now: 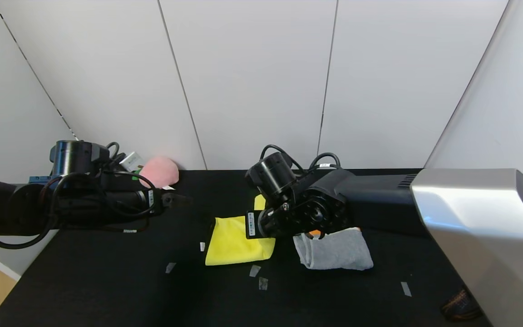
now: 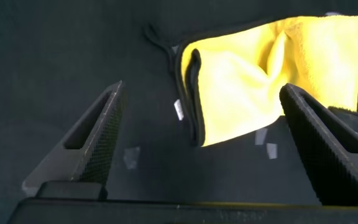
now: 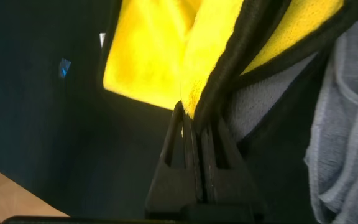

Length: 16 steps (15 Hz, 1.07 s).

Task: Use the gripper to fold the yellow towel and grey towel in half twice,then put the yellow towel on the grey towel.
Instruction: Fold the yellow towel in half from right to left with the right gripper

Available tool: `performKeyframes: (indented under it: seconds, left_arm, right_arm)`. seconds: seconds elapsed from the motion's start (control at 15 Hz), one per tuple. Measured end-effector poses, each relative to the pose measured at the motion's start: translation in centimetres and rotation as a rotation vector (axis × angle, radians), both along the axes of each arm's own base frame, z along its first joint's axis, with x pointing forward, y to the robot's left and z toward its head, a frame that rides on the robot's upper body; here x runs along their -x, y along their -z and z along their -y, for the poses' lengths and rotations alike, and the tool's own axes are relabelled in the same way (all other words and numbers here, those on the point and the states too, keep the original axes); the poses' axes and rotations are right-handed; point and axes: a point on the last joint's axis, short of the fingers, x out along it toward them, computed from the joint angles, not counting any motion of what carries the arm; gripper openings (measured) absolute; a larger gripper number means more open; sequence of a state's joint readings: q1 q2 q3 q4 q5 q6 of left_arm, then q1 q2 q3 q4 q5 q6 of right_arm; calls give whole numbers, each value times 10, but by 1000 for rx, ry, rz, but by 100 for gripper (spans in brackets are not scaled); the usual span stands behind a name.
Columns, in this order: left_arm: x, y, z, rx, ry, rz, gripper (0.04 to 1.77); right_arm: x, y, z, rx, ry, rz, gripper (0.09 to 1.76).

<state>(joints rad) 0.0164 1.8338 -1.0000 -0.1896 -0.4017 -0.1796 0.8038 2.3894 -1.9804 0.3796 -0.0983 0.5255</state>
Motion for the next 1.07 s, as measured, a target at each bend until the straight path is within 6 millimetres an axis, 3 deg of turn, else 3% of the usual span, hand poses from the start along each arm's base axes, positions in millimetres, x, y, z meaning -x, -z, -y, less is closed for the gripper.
performKeyframes:
  seconds: [0.27, 0.6, 1.07]
  left_arm:
    - [1, -1, 0, -268, 199, 141, 172]
    - [2, -4, -1, -273, 199, 150, 172]
    - [2, -5, -1, -274, 199, 154, 172]
  right_arm:
    - [11, 10, -20, 17, -83, 35, 14]
    - [19, 27, -37, 32, -138, 48, 14]
    - [15, 39, -46, 1, -201, 78, 14]
